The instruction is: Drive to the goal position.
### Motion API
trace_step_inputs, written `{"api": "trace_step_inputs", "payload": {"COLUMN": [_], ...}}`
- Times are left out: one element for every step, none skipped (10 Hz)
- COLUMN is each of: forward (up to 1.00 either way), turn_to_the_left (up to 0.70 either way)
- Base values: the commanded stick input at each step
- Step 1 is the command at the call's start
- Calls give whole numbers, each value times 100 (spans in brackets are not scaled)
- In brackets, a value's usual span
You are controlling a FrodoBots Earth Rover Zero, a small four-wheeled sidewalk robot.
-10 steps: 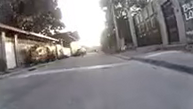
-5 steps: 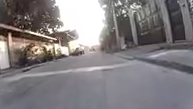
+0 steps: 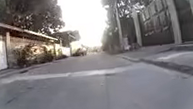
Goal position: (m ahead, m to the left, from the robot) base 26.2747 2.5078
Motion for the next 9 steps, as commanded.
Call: {"api": "trace_step_inputs", "payload": {"forward": [100, 100, 100, 100, 100, 100, 100, 100, 100], "turn_to_the_left": [2, 2, 2, 2, -13, -38, -38, -38, -23]}}
